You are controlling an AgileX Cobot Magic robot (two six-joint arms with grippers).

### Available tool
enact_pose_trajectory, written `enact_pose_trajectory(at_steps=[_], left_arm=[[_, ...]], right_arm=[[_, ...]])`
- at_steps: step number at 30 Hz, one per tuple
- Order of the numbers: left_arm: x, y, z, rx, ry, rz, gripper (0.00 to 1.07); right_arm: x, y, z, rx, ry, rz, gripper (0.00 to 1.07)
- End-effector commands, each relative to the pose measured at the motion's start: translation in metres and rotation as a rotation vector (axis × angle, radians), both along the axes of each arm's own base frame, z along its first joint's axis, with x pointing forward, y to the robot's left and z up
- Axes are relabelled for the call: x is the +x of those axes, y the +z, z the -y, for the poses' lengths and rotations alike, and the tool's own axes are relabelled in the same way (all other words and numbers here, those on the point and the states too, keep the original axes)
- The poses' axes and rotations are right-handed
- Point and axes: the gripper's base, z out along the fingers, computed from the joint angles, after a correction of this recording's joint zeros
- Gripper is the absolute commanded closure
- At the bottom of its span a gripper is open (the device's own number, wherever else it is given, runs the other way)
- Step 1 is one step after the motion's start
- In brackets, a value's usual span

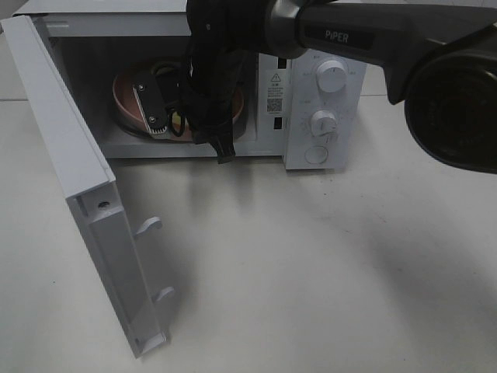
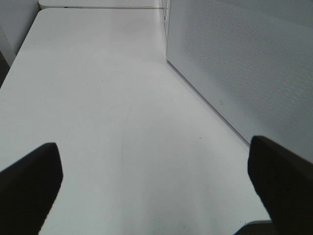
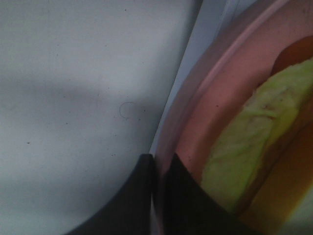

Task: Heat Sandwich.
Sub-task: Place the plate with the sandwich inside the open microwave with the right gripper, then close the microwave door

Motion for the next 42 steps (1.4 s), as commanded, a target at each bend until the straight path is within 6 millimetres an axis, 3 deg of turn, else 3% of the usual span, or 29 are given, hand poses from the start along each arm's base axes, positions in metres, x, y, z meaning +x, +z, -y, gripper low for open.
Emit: enact_pose_trajectory(at_steps=[1, 6, 8, 10, 11, 17, 42], left_arm=[[-0.003, 0.0, 0.0, -0.009, -0.002, 0.032, 0.09], [-0.003, 0.0, 0.0, -0.009, -0.002, 0.032, 0.09], [-0.003, 0.0, 0.0, -0.009, -0.002, 0.032, 0.09], [-0.003, 0.0, 0.0, -0.009, -0.002, 0.032, 0.09], [-0.003, 0.0, 0.0, -0.009, -0.002, 0.032, 0.09], [-0.003, 0.0, 0.0, -0.009, -0.002, 0.032, 0.09], [-0.003, 0.0, 0.0, -0.009, -0.002, 0.032, 0.09]], right_arm=[[0.002, 0.01, -0.001, 0.031, -0.02, 0.031, 1.01], [0.001, 0.011, 0.0, 0.024, -0.021, 0.022, 0.89], [0.001, 0.014, 0.0, 0.031, -0.029, 0.024, 0.75], [0.001, 0.014, 0.0, 0.036, -0.036, 0.025, 0.69], [0.001, 0.014, 0.0, 0.046, -0.059, 0.021, 0.56], [0.0, 0.018, 0.0, 0.082, -0.123, 0.007, 0.31], [-0.028, 0.029, 0.023, 0.142, -0.165, 0.076, 0.31]])
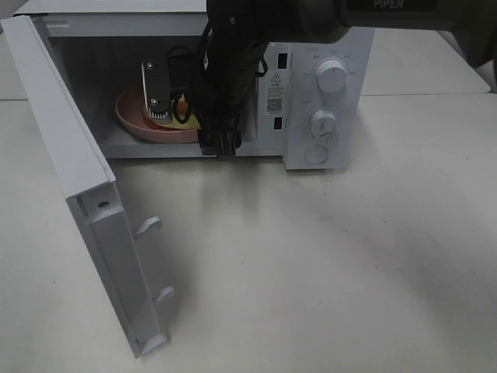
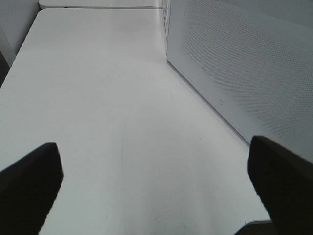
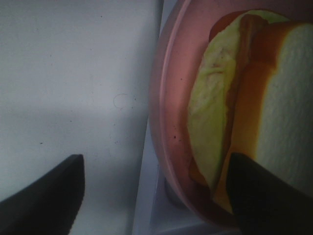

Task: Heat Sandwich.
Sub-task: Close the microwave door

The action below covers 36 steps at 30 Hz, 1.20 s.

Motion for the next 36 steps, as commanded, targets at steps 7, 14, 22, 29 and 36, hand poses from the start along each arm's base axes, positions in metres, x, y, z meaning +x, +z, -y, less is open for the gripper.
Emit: enact_pose_trajectory(at_steps=[7, 14, 22, 29, 36], left_arm=[[-0.003, 0.0, 0.0, -0.009, -0.002, 0.032, 0.09], [-0.003, 0.0, 0.0, -0.009, -0.002, 0.032, 0.09], [-0.003, 0.0, 0.0, -0.009, -0.002, 0.032, 0.09], [-0.003, 0.0, 0.0, -0.009, -0.002, 0.032, 0.09], [-0.003, 0.0, 0.0, -0.009, -0.002, 0.032, 0.09]], right_arm=[[-0.02, 0.018, 0.014, 0.049, -0.03, 0.034, 0.31], [-0.039, 0.022, 0.029, 0.059, -0.02, 0.039, 0.31], [-0.067, 0.021, 0.05, 0.058, -0.022, 0.021, 0.31], [-0.092, 0.023, 0.07, 0.064, -0.052, -0.006, 0.31], [-0.115, 0.027, 0.089, 0.059, -0.059, -0.019, 0.31]])
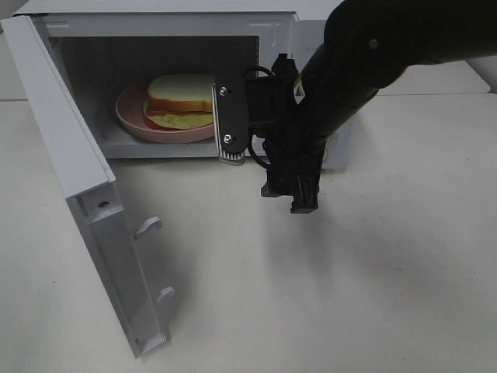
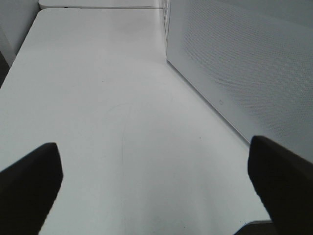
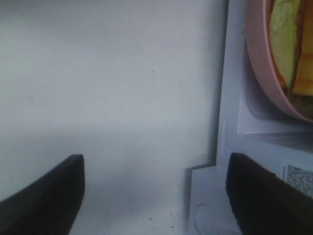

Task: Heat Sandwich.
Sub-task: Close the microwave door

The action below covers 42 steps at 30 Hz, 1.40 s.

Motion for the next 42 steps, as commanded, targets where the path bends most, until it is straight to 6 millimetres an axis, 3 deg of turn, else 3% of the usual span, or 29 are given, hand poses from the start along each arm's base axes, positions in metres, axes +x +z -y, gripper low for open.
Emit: enact_pose_trajectory(at_steps=[1, 24, 32, 42], left_arm=[[-0.003, 0.0, 0.0, -0.009, -0.002, 0.032, 0.09], [-0.003, 0.0, 0.0, -0.009, -0.002, 0.032, 0.09], [-0.003, 0.0, 0.0, -0.009, -0.002, 0.032, 0.09], [-0.003, 0.0, 0.0, -0.009, -0.002, 0.032, 0.09]], right_arm=[[-0.012, 0.006, 0.008, 0.014, -0.007, 0.007, 0.31], [-0.091, 0.019, 0.072, 0.281, -0.53, -0.139, 0.31], [-0.118, 0.043, 0.096, 0.328, -0.737, -0.196, 0.31], [-0.154, 0.072, 0.128, 0.342, -0.807, -0.197, 0.31]])
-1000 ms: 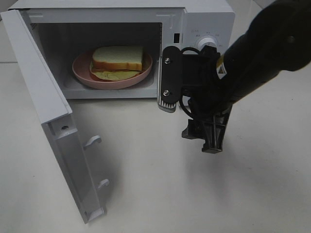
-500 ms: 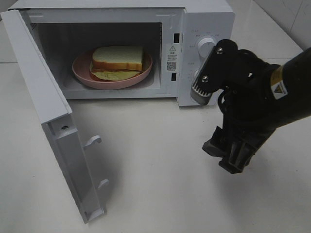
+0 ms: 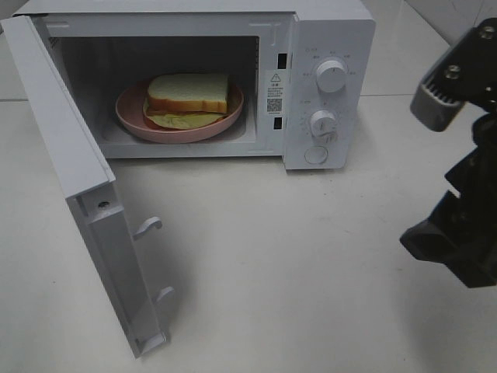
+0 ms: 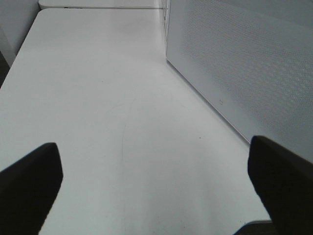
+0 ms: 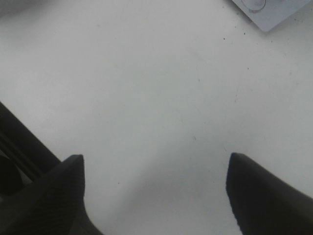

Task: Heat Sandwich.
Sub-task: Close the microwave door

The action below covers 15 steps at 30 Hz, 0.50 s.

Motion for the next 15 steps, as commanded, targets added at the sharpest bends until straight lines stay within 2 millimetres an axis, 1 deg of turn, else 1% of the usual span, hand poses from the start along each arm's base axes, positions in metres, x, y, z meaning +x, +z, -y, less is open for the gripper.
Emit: enact_pose_trajectory(at_steps=[1, 4, 5, 6, 9, 10, 11, 13, 14, 15], left_arm=[[-0.003, 0.0, 0.0, -0.009, -0.002, 0.032, 0.09], [-0.003, 0.0, 0.0, -0.009, -0.002, 0.032, 0.09], [-0.003, 0.0, 0.0, -0.009, -0.002, 0.032, 0.09], [-0.003, 0.0, 0.0, -0.009, -0.002, 0.032, 0.09], [-0.003, 0.0, 0.0, -0.009, -0.002, 0.032, 0.09], [-0.003, 0.0, 0.0, -0.009, -0.002, 0.032, 0.09], [-0.003, 0.0, 0.0, -0.009, -0.002, 0.032, 0.09], [-0.003, 0.0, 0.0, -0.009, -0.002, 0.032, 0.09], [-0.003, 0.0, 0.0, -0.009, -0.002, 0.032, 0.09], [-0.003, 0.0, 0.0, -0.009, -0.002, 0.032, 0.09]], right_arm=[[-0.009, 0.003, 0.007, -0.009, -0.019, -0.021, 0.31], [-0.019, 0.007, 0.015, -0.006, -0.034, -0.039, 0.31], [-0.025, 0.01, 0.019, -0.004, -0.04, -0.055, 0.31], [-0.025, 0.01, 0.019, -0.004, -0.04, -0.055, 0.31], [-0.035, 0.012, 0.025, 0.0, -0.052, -0.083, 0.31], [-0.042, 0.015, 0.03, 0.013, -0.06, -0.085, 0.31], [-0.042, 0.015, 0.03, 0.013, -0.06, -0.085, 0.31], [-0.049, 0.019, 0.035, 0.027, -0.078, -0.082, 0.31], [-0.055, 0.021, 0.042, 0.033, -0.108, -0.081, 0.31], [-0.055, 0.021, 0.042, 0.033, -0.108, -0.081, 0.31]])
